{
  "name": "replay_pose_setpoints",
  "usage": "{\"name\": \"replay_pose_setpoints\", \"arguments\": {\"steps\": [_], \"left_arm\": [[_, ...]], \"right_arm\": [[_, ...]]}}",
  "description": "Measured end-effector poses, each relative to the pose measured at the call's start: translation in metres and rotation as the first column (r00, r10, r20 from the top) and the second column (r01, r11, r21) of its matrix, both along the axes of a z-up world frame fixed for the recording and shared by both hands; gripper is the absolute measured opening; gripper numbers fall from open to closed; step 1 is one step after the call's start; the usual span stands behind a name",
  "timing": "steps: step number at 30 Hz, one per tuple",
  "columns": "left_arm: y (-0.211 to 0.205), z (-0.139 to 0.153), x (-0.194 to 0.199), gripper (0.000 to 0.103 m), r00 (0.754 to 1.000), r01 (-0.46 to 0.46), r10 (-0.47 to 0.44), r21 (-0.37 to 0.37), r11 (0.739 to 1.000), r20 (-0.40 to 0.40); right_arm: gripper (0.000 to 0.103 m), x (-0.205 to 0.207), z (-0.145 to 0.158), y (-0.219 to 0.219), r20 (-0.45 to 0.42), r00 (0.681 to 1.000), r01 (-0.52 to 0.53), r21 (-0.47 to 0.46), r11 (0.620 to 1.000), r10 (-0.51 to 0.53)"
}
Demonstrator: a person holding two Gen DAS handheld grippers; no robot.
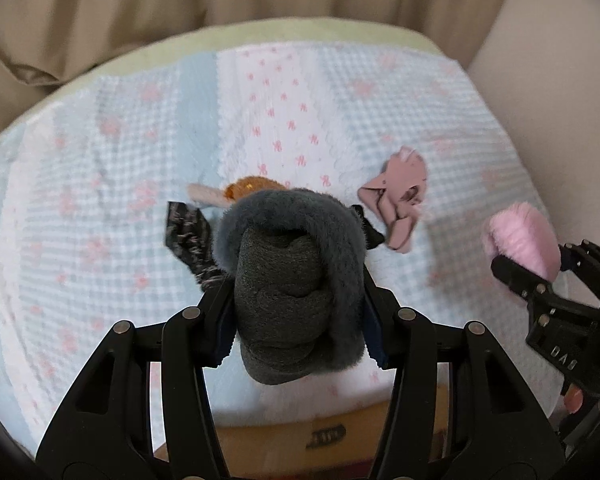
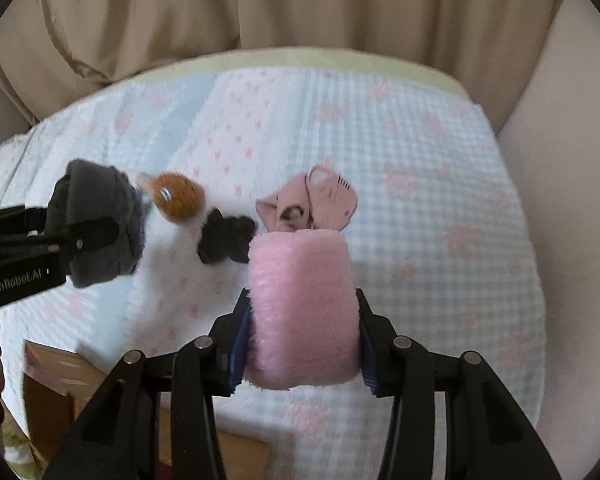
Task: Organize soft objects
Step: 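Grasp the grey knit hat with the left tool while the right tool grasps the pink roll, then carry the grey hat and pink roll over the box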
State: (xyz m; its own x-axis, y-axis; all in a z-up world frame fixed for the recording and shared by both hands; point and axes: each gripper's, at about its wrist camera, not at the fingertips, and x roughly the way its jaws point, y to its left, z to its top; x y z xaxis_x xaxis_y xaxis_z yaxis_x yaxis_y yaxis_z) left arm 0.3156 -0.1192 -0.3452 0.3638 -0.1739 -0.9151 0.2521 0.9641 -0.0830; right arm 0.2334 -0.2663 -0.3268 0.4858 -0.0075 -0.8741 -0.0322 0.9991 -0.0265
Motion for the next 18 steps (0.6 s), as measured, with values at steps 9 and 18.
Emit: {"name": "replay_pose_setpoints", "arguments": {"steps": [9,18], "left_arm": [[0.034,0.084,-0.065,0.048,0.996,0.036,-0.034,-0.021,0.999,0.079],[0.098,0.133,-0.151,0.048,0.993,0.021,-0.016,-0.038,0.999,0.121]], "right_arm": [[0.042,-0.055,0.089,0.024,0.099,0.994,0.049,0.017,0.999,-0.051],[0.042,-0.125,0.130,0.069,0.136,0.989,0.057,0.034,0.998,-0.061]]}}
